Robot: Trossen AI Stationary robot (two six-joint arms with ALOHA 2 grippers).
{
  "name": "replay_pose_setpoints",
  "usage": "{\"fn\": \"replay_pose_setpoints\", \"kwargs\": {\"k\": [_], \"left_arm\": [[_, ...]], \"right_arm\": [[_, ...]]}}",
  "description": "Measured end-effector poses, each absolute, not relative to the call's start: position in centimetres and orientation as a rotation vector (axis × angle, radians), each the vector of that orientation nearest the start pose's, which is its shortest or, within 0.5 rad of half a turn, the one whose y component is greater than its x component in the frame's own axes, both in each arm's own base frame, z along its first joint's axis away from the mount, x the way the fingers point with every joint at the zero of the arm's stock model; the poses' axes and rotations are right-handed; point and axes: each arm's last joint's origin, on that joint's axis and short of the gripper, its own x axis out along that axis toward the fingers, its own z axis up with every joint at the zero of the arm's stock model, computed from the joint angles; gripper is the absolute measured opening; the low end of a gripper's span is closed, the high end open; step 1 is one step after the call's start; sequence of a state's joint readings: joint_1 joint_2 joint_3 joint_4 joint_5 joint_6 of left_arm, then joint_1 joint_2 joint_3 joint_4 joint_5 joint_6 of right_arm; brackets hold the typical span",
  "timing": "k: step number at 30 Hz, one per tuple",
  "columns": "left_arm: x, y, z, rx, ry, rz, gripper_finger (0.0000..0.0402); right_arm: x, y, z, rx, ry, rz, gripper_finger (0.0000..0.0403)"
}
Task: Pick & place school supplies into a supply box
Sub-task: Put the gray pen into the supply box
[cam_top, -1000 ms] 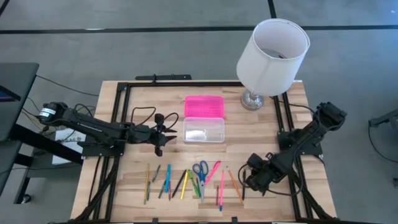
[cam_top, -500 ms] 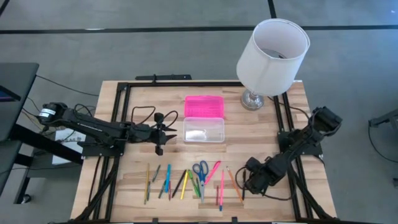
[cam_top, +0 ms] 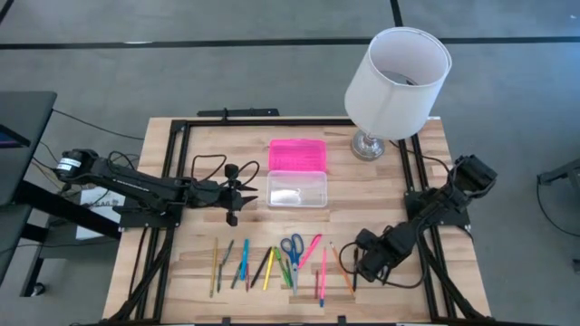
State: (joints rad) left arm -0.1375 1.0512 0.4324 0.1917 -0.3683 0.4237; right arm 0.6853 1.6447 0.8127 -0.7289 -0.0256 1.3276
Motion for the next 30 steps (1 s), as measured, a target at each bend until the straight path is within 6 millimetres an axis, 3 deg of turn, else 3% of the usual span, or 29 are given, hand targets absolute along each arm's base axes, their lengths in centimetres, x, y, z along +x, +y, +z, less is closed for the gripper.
{"fn": "replay_pose_setpoints", "kwargs": {"k": [13,30], "left_arm": [[20.9,-1.8,20.0,0.499,0.457,0.142,0.0096],[20.9,-1.8,20.0,0.496,0.457,0.144,0.0096]], "right_arm": [[20.0,14.5,12.9,0.405,1.566,-0.407,0.0011],[21.7,11.3,12.8,0.259,1.526,-0.396,0.0009]]}}
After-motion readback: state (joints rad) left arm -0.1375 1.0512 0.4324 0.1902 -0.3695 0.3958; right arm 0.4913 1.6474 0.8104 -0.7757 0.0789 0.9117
